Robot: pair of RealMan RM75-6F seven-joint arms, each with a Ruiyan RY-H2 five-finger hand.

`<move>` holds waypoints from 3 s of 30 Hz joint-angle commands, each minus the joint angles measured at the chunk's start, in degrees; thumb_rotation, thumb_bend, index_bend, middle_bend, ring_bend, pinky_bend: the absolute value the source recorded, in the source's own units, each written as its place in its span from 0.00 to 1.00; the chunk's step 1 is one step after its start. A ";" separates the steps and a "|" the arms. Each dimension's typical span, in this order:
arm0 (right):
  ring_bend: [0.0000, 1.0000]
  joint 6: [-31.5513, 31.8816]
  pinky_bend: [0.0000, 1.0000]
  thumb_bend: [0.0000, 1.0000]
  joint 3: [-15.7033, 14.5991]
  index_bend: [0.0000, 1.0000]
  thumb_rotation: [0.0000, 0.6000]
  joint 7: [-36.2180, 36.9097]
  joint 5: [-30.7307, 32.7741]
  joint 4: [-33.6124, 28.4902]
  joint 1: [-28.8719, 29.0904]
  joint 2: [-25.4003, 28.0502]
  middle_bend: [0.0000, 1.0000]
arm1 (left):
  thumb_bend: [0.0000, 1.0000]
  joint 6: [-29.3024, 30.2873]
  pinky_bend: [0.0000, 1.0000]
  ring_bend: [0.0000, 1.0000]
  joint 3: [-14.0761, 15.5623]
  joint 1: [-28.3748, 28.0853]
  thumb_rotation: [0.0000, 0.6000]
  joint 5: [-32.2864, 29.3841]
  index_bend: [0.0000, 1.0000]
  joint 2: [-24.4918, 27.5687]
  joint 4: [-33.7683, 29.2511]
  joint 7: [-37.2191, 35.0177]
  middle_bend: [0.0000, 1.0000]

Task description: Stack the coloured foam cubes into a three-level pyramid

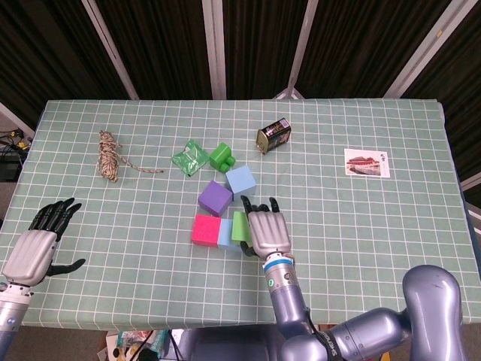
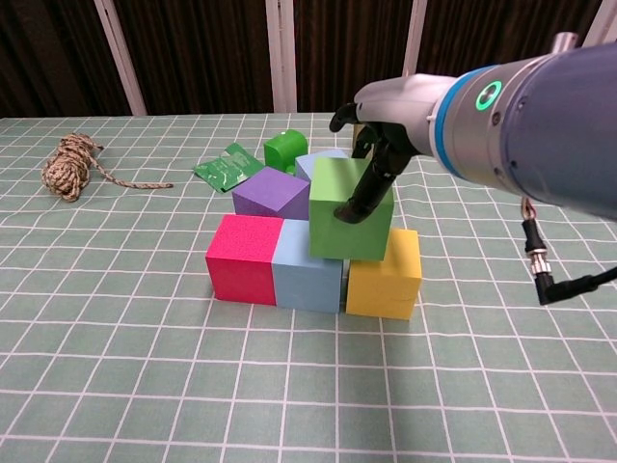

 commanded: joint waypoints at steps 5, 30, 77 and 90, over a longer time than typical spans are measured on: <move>0.22 0.11 0.00 0.35 0.25 0.00 1.00 0.24 0.16 0.16 0.15 -0.84 0.45 | 0.13 0.12 0.00 0.00 0.00 0.01 1.00 0.16 0.00 0.00 -0.05 -0.02 0.01; 0.22 -0.36 0.00 0.35 0.00 0.00 1.00 0.52 -0.38 2.09 -0.36 -1.76 0.45 | 0.13 0.19 0.00 0.00 -0.03 0.03 1.00 0.12 0.00 0.02 0.01 -0.10 0.01; 0.22 0.14 0.00 0.35 0.00 0.00 1.00 0.44 -0.21 0.40 -2.13 -1.08 0.45 | 0.13 0.36 0.00 0.00 0.22 0.14 1.00 0.62 0.00 0.13 -0.19 0.09 0.01; 0.18 -0.46 0.00 0.35 -0.31 0.00 1.00 0.51 -0.34 0.54 -2.35 -1.16 0.43 | 0.13 0.36 0.00 0.00 0.21 0.13 1.00 0.63 0.00 0.15 -0.22 0.13 0.01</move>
